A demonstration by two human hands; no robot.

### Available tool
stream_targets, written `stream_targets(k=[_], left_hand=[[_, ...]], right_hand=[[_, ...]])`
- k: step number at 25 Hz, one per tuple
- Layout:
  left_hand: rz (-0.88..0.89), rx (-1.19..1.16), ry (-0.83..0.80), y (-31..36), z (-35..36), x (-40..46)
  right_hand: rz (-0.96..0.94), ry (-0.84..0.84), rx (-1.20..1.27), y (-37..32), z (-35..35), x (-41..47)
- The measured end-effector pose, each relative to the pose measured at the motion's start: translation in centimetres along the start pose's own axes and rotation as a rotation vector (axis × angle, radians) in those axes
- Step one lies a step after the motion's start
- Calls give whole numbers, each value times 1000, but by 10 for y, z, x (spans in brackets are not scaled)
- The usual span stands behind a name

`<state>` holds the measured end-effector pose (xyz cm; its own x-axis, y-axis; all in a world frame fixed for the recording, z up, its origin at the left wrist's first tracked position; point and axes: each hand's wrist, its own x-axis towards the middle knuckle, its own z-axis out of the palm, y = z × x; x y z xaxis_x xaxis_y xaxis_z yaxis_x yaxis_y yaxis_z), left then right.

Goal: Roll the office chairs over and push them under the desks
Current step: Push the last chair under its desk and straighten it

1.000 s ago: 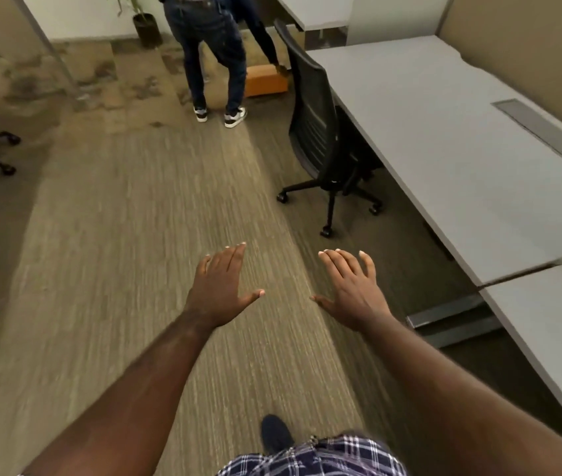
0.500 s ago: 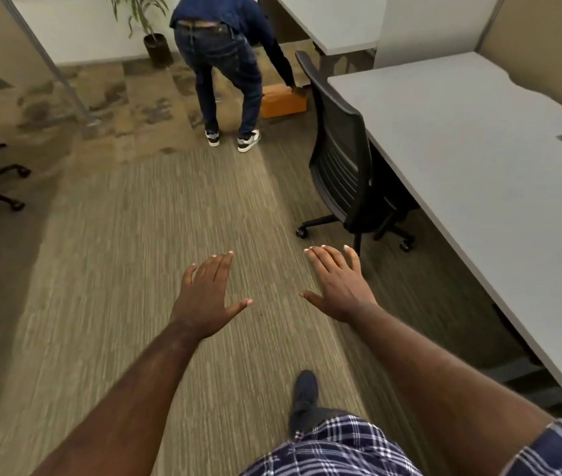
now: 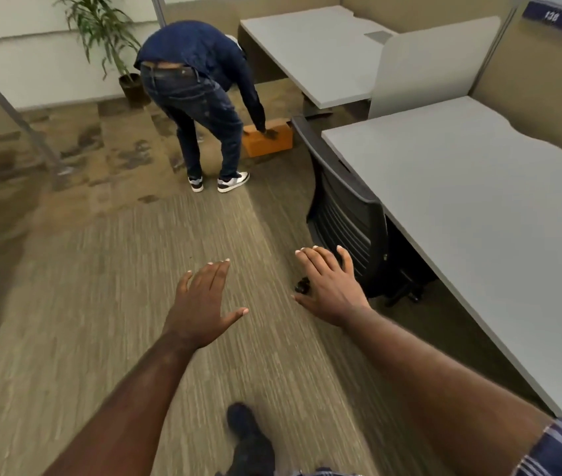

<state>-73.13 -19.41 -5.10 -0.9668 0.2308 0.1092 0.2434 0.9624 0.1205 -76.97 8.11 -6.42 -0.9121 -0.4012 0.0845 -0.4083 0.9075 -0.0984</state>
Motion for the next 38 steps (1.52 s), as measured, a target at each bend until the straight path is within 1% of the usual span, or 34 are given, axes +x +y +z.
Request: stream_targets(k=[4,8,12,14,19,21,23,26,29,31,33,38], left_hand=[[81,-15,-5,-51,1,96],[234,7,-11,-97,-11,201],[354,-1,-3,-107,-14,286],[419,1,8,-104,-11,323],[536,11,-23,-84,10,425],[586,25,-24,-71,17,462],[645,46,-59,-56,23,493],[736,51,-93,-35,31,532],[867,91,-163,-15,39,569],[943,142,-215,-4,44,590],[1026,186,-266,5,51,610],[1223,107,-298,19,64,634]], right_hand=[[118,40,-19,9,-1,79],[288,116,-61,11,-7,153],[414,168,-101,27,-13,199],[478,178,-125,40,-16,216],[613,202,-206,90,-14,251],[681,190,-230,109,-15,264],[766,165,-209,119,-12,271],[887,55,-194,125,-5,264],[1059,-53,-155,128,0,252],[1156,-65,-117,128,-1,251],[1212,-49,-85,127,-1,254],[1248,-31,-88,120,-2,255]])
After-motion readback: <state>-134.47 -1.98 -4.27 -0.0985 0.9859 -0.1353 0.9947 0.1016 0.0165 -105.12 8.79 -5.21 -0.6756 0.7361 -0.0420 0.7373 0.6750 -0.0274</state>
